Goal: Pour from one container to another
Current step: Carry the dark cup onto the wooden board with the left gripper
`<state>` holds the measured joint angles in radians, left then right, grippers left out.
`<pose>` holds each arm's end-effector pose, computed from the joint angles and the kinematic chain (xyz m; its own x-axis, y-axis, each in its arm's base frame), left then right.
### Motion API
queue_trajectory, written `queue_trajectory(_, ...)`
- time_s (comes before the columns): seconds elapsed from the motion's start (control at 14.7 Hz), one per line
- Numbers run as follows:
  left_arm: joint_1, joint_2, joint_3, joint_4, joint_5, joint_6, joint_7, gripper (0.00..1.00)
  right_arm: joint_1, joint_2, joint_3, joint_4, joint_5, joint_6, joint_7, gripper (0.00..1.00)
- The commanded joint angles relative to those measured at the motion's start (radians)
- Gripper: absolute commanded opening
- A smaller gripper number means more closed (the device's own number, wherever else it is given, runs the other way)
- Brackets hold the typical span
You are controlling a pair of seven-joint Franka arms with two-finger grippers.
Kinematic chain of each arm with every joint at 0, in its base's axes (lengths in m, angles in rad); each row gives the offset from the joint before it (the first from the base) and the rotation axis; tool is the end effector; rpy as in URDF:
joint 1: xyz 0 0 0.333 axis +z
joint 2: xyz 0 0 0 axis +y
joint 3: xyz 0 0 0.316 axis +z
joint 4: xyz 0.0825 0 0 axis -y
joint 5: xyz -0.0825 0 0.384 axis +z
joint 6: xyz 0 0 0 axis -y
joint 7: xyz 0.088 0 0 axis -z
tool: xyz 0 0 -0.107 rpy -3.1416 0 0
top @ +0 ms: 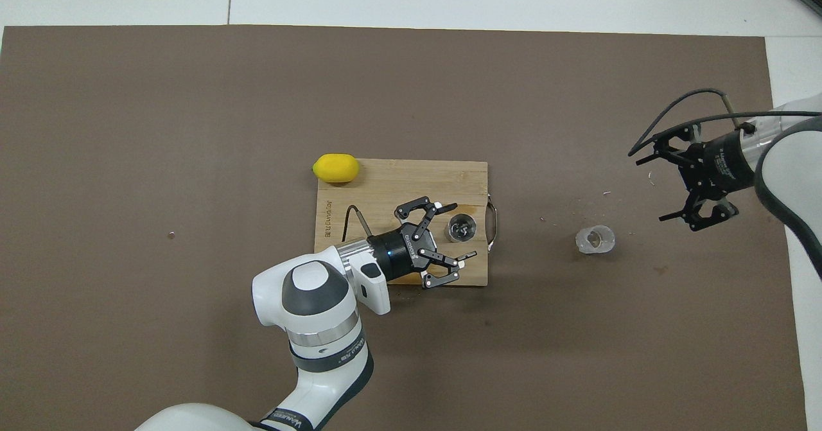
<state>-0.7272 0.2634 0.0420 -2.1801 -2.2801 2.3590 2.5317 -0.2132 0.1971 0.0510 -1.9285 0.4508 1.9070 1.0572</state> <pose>0.4327 -0.3667 0.2753 0.1445 -0.2200 0.9647 -0.9469 -0.3137 0.0703 0.5765 -0.0636 0.3776 0.1296 -0.8829 -0.4513 -0.9869 -0.1591 0.0279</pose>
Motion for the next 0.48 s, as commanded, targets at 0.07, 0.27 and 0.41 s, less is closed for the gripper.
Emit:
queue_trajectory(0.07,0.052,-0.147,0.002,-0.205,0.046,-0.006,0.015,1.00,-0.040,-0.007,0.010,-0.113,0.065,0.093,-0.088,1.00)
queue_trajectory(0.27,0.129,-0.222,0.002,-0.331,0.166,-0.049,0.018,1.00,-0.035,-0.005,0.010,-0.164,0.126,0.128,-0.101,1.00)
queue_trajectory(0.41,0.228,-0.239,0.002,-0.360,0.342,-0.053,0.016,1.00,-0.031,-0.004,0.010,-0.199,0.155,0.158,-0.108,1.00)
